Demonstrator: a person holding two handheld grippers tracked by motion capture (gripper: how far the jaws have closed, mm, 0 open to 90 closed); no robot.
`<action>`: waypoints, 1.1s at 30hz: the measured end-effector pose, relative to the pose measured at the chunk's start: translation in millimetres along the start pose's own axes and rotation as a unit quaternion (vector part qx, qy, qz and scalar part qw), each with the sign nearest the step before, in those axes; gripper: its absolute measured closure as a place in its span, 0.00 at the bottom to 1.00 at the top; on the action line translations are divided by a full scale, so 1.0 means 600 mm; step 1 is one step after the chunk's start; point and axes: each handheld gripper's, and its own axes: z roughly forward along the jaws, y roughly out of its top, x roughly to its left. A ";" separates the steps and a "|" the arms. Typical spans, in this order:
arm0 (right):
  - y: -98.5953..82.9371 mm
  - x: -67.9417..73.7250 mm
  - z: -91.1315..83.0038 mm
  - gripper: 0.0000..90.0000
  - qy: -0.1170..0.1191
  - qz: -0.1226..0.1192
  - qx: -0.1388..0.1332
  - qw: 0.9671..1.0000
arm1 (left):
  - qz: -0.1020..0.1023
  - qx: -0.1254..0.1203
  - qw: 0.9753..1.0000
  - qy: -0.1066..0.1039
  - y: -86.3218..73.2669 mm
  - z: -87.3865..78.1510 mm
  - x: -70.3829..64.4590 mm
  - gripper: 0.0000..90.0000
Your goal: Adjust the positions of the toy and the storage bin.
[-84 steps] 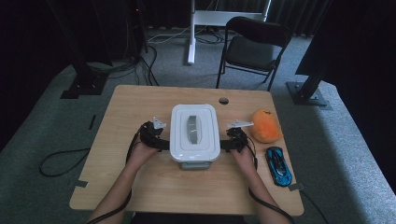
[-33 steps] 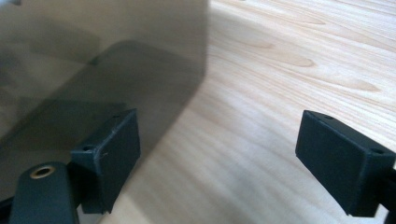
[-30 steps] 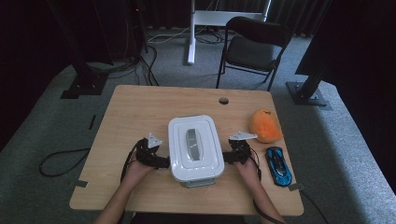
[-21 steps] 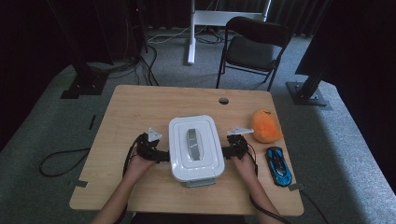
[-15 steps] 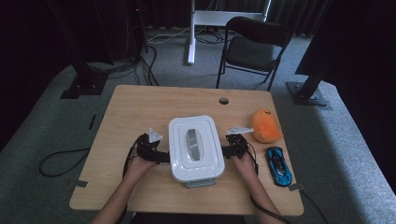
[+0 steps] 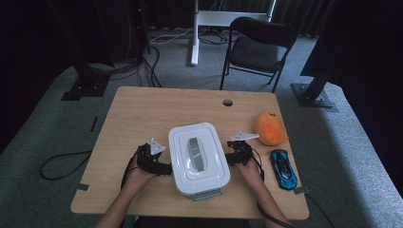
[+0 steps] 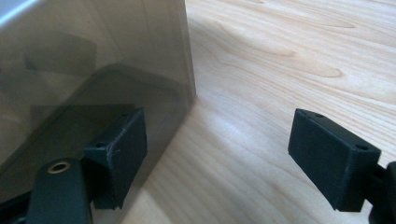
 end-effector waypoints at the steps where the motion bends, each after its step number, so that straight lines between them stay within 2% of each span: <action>1: -0.001 0.001 -0.001 0.21 0.001 0.000 0.000 1.000 | 0.001 0.000 1.000 0.001 -0.002 -0.003 -0.002 0.01; 6: -0.004 0.007 -0.008 0.21 -0.008 -0.012 0.001 1.000 | -0.014 -0.015 1.000 0.000 -0.009 -0.012 -0.007 0.01; 9: -0.005 0.008 -0.010 0.21 -0.010 -0.013 0.002 1.000 | -0.016 -0.022 1.000 -0.001 -0.012 -0.012 -0.007 0.01; 11: -0.007 0.009 -0.015 0.20 -0.010 -0.017 -0.010 1.000 | -0.011 -0.021 1.000 -0.003 -0.013 -0.011 -0.006 0.01; 14: -0.010 0.009 -0.021 0.18 -0.007 -0.012 -0.015 1.000 | -0.022 -0.020 0.999 -0.019 -0.017 -0.007 -0.001 0.01; 16: -0.015 0.011 -0.027 0.16 -0.007 -0.013 -0.014 1.000 | -0.033 -0.028 0.998 -0.038 -0.023 -0.007 0.004 0.01; 18: -0.022 0.015 -0.033 0.16 -0.014 -0.019 -0.009 1.000 | -0.029 -0.027 0.998 -0.039 -0.031 -0.007 0.008 0.01; 21: -0.039 0.015 -0.042 0.15 -0.020 -0.023 -0.001 1.000 | -0.008 -0.035 0.999 -0.039 -0.047 -0.007 0.014 0.01; 24: -0.059 0.009 -0.052 0.15 -0.028 -0.020 0.012 0.999 | -0.012 -0.031 0.999 -0.043 -0.060 -0.013 0.023 0.01; 27: -0.081 0.000 -0.064 0.15 -0.040 -0.010 0.017 0.999 | -0.019 -0.021 0.998 -0.056 -0.072 -0.019 0.032 0.01; 29: -0.093 -0.004 -0.071 0.15 -0.046 -0.005 0.022 0.999 | -0.032 -0.019 0.997 -0.074 -0.079 -0.022 0.039 0.01; 30: -0.098 -0.005 -0.074 0.15 -0.051 -0.004 0.023 0.998 | -0.036 -0.009 0.996 -0.078 -0.082 -0.023 0.043 0.01; 33: -0.111 -0.008 -0.084 0.15 -0.066 0.000 0.028 0.997 | -0.027 0.005 0.996 -0.080 -0.092 -0.027 0.046 0.01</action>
